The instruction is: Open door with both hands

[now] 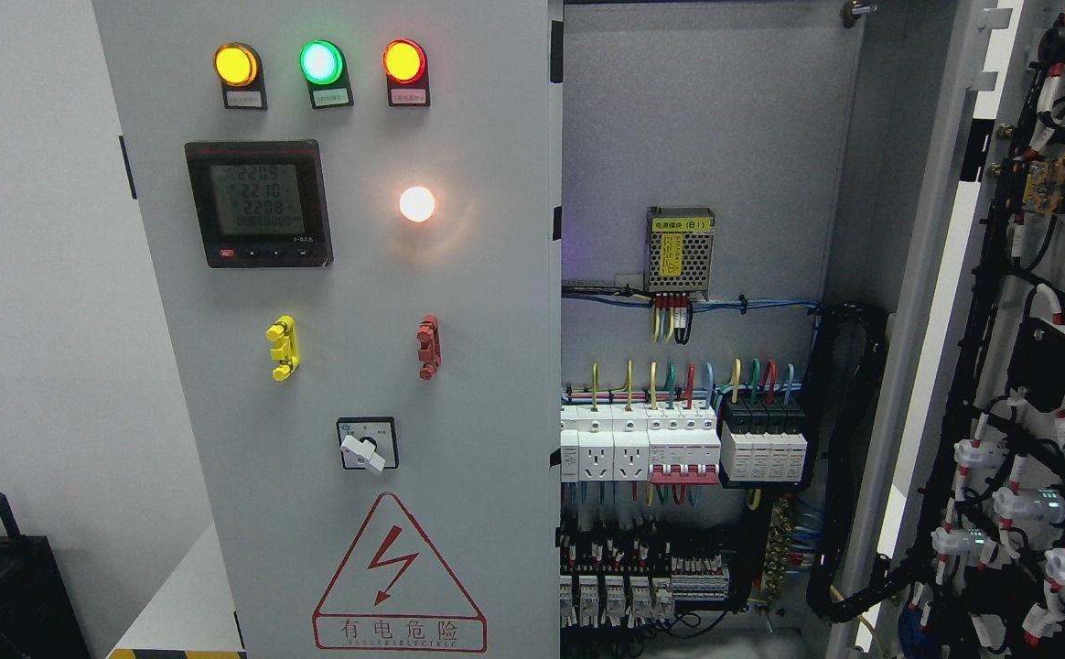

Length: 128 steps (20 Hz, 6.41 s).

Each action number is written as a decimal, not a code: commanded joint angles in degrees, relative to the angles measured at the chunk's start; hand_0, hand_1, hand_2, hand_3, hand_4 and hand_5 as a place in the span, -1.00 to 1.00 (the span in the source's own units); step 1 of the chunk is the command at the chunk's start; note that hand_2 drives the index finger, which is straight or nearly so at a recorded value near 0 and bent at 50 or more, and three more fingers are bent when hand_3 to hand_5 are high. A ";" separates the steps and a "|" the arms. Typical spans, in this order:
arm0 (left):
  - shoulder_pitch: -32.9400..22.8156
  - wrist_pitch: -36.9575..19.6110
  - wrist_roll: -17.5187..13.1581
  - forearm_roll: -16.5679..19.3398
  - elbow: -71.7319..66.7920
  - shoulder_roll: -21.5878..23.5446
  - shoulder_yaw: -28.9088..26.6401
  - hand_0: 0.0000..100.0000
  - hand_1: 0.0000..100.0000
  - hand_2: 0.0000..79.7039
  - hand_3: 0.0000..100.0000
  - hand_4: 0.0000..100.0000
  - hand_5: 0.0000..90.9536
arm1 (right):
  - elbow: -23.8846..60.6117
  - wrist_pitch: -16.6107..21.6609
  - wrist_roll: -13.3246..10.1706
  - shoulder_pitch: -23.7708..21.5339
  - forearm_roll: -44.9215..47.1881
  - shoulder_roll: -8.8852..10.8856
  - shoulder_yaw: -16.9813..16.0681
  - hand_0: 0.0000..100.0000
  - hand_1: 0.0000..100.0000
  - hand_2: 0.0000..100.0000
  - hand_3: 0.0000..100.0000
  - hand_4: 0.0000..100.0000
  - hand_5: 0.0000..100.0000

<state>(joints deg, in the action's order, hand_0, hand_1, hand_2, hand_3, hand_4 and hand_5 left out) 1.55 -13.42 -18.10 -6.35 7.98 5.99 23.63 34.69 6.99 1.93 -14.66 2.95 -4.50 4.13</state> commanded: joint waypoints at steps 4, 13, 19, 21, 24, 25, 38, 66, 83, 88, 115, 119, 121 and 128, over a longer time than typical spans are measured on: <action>0.47 -0.11 0.00 6.44 -5.61 -3.26 -12.03 -1.00 -1.00 -1.00 -1.00 -0.91 -1.00 | 15.22 1.19 0.01 -4.76 -0.14 0.46 0.79 -1.00 -1.00 -1.00 -1.00 -1.00 -1.00; 0.47 -0.02 0.08 7.40 -6.49 -3.53 -12.38 -1.00 -1.00 -1.00 -1.00 -0.91 -1.00 | 23.75 5.74 0.09 -7.92 -0.23 0.81 2.63 -1.00 -1.00 -1.00 -1.00 -1.00 -1.00; 0.30 -0.11 0.00 19.52 -7.02 -3.61 -22.03 -1.00 -1.00 -1.00 -1.00 -0.91 -1.00 | 29.73 7.78 0.01 -10.65 -0.23 2.39 5.45 -1.00 -1.00 -1.00 -1.00 -1.00 -1.00; 0.30 -0.20 0.00 20.50 -7.72 -3.61 -22.49 -1.00 -1.00 -1.00 -1.00 -0.91 -1.00 | 30.70 7.78 0.01 -11.00 -0.32 2.39 5.45 -1.00 -1.00 -1.00 -1.00 -1.00 -1.00; 0.47 -0.20 0.00 20.68 -8.95 -3.70 -23.10 -1.00 -1.00 -1.00 -1.00 -0.91 -1.00 | 34.12 7.78 0.01 -12.84 -0.32 2.30 5.45 -1.00 -1.00 -1.00 -1.00 -1.00 -1.00; 0.56 -0.20 0.08 21.11 -9.13 -3.62 -24.93 -1.00 -1.00 -1.00 -1.00 -0.91 -1.00 | 35.00 7.78 0.01 -13.29 -0.32 2.04 5.45 -1.00 -1.00 -1.00 -1.00 -1.00 -1.00; 0.65 -0.11 0.08 44.73 -10.71 -4.23 -43.20 -1.00 -1.00 -1.00 -1.00 -0.91 -1.00 | 52.23 11.03 0.01 -22.16 -0.32 2.66 7.12 -1.00 -1.00 -1.00 -1.00 -1.00 -1.00; 0.21 -0.37 -0.09 5.23 -10.71 -5.46 -7.03 -1.00 -1.00 -1.00 -1.00 -0.92 -1.00 | 68.32 15.60 -0.17 -22.00 -0.32 2.74 8.88 -1.00 -1.00 -1.00 -1.00 -1.00 -1.00; 0.21 -0.46 0.00 1.87 -10.53 -7.22 -5.61 -1.00 -1.00 -1.00 -1.00 -0.91 -1.00 | 60.59 14.63 -0.61 -8.46 -0.76 2.04 12.05 -1.00 -1.00 -1.00 -1.00 -1.00 -1.00; 0.21 -0.20 0.00 1.69 -10.45 -7.92 -8.42 -1.00 -1.00 -1.00 -1.00 -0.91 -1.00 | 58.21 14.63 -0.61 -4.25 -0.76 1.42 11.87 -1.00 -1.00 -1.00 -1.00 -1.00 -1.00; 0.21 5.69 4.39 -7.27 -6.58 -8.01 -7.55 -1.00 -1.00 -1.00 -1.00 -0.91 -1.00 | 53.02 10.06 -0.70 13.51 0.21 5.47 11.08 -1.00 -1.00 -1.00 -1.00 -1.00 -1.00; 0.12 5.69 4.39 -7.27 -5.79 -8.01 -7.37 -1.00 -1.00 -1.00 -1.00 -0.91 -1.00 | 54.60 9.80 -0.78 13.87 0.21 6.17 10.99 -1.00 -1.00 -1.00 -1.00 -1.00 -1.00; 0.12 5.43 4.39 -6.92 -6.14 -8.01 -7.98 -1.00 -1.00 -1.00 -1.00 -0.91 -1.00 | 55.92 8.23 -0.78 13.87 0.21 6.26 10.99 -1.00 -1.00 -1.00 -1.00 -1.00 -1.00; 0.12 5.07 3.86 -7.01 -6.31 -8.10 -8.43 -1.00 -1.00 -1.00 -1.00 -0.91 -1.00 | 61.02 2.60 -0.78 14.22 0.47 6.26 10.29 -1.00 -1.00 -1.00 -1.00 -1.00 -1.00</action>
<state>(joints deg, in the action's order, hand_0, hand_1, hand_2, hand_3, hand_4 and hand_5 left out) 0.00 -8.04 -13.89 -13.14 0.15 -1.99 15.54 91.17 10.95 1.15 -0.32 3.26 -0.16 14.98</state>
